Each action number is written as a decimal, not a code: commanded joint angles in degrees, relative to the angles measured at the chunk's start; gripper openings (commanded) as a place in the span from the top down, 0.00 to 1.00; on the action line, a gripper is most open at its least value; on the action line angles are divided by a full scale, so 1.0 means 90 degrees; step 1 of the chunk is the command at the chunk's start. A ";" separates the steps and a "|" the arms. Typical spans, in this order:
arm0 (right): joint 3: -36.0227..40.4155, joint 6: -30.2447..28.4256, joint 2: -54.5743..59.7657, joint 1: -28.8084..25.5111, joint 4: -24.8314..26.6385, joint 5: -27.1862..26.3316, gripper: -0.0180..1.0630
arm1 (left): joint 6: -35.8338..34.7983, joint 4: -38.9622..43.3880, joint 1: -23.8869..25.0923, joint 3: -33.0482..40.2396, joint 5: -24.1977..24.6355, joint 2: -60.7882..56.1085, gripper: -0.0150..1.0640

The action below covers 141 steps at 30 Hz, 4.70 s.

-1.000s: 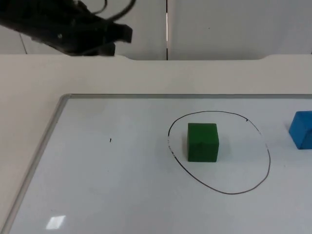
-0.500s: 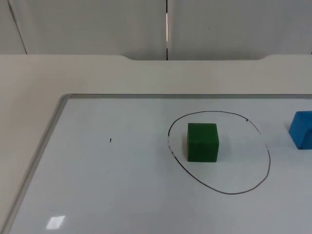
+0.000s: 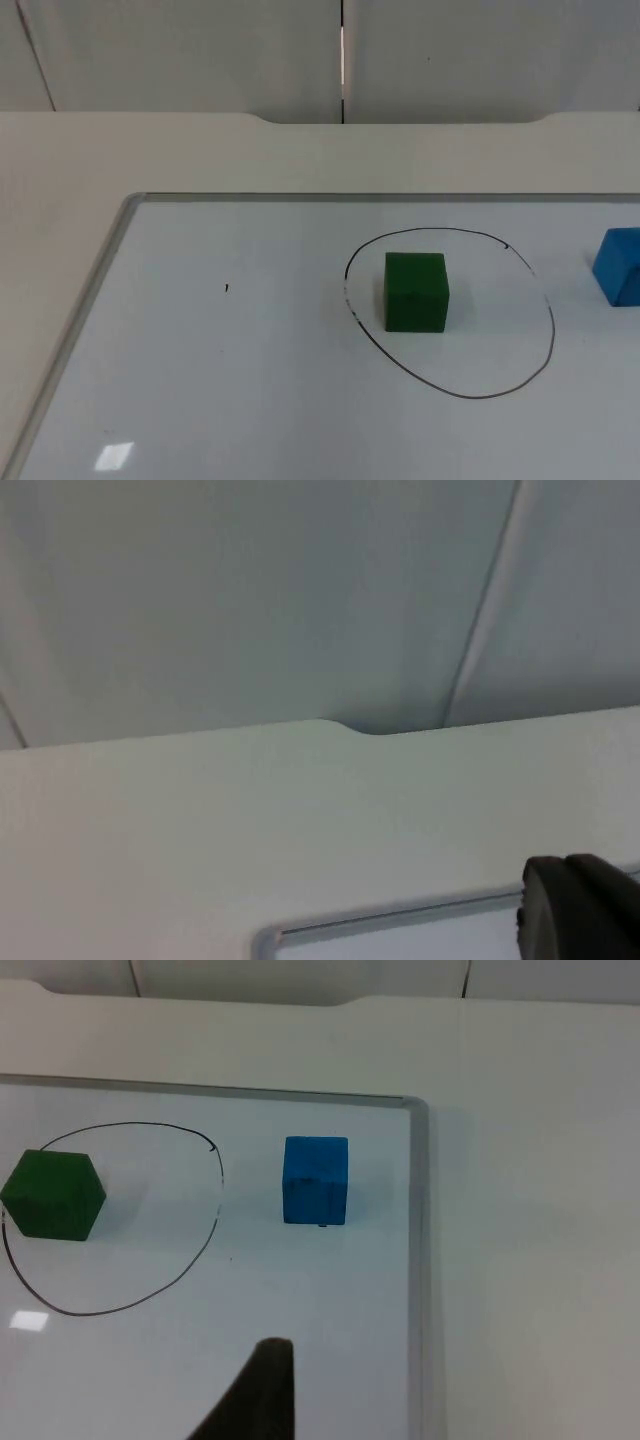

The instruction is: Push the two cubes into the marked area.

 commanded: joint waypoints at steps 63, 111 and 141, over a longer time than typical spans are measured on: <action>0.0041 -0.0062 -0.0027 -0.0043 -0.0012 -0.0044 0.01 | -0.2514 0.2749 0.0417 0.2602 0.3191 -0.7064 0.99; -0.0122 0.1228 0.1355 -0.0043 -0.1081 -0.0298 0.23 | -0.3539 0.3554 0.0417 0.3296 0.4772 -0.8340 0.99; -0.2185 0.1318 0.6602 -0.0043 -0.1183 -0.1106 0.98 | -0.3475 0.3703 0.0417 0.3296 0.4785 -0.8340 0.99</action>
